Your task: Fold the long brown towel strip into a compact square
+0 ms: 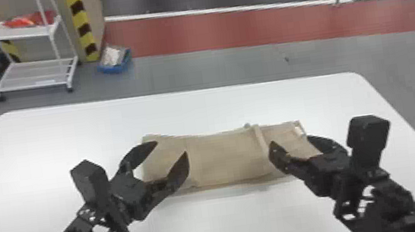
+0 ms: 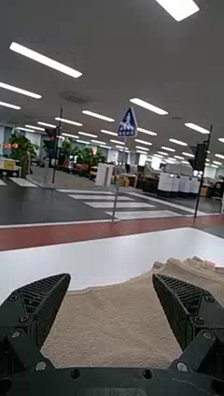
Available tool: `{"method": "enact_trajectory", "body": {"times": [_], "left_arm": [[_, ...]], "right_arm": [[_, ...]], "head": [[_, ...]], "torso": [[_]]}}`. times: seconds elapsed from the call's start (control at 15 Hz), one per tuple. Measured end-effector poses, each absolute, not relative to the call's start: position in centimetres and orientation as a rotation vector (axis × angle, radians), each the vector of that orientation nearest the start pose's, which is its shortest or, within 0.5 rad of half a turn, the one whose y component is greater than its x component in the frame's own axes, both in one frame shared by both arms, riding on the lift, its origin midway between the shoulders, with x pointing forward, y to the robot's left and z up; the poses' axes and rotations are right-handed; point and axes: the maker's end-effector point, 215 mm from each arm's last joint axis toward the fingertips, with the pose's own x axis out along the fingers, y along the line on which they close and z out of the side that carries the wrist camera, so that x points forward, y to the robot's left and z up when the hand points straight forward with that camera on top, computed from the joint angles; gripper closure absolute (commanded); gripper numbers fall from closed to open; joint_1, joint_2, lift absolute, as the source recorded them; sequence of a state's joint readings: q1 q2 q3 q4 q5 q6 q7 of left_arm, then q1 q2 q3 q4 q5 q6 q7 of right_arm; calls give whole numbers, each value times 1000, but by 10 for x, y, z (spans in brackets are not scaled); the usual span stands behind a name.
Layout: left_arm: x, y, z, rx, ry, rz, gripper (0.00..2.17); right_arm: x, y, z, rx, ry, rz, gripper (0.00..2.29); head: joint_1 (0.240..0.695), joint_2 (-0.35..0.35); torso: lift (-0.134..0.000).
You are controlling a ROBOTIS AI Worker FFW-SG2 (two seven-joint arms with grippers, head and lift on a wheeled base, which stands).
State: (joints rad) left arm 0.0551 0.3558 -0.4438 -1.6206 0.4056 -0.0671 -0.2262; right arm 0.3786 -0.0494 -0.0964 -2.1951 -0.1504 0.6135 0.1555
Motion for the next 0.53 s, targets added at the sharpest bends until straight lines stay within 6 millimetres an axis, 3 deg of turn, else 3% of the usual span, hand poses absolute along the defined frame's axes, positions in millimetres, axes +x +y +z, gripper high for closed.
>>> {"method": "enact_trajectory", "body": {"times": [0.07,0.13,0.27,0.4,0.53], "left_arm": [[502,41,-396,-88,110,-669,350],[506,33,-402,-82,117,-678,502],[513,29,-413,-70,137,-676,994],[520,40,-423,-54,148,-645,1480],[526,56,-427,-37,149,-608,1744]], "right_arm": [[458,-237,-376,95,355,124,134],[453,-240,-378,93,361,117,134],[446,-245,-383,93,375,105,147],[445,-246,-385,95,384,104,147],[448,-240,-385,96,389,112,147]], "head": [[695,-213],[695,-226],[695,-247],[695,-239],[695,-217]], "torso": [[-124],[-124],[-124],[-124],[-124]]}}
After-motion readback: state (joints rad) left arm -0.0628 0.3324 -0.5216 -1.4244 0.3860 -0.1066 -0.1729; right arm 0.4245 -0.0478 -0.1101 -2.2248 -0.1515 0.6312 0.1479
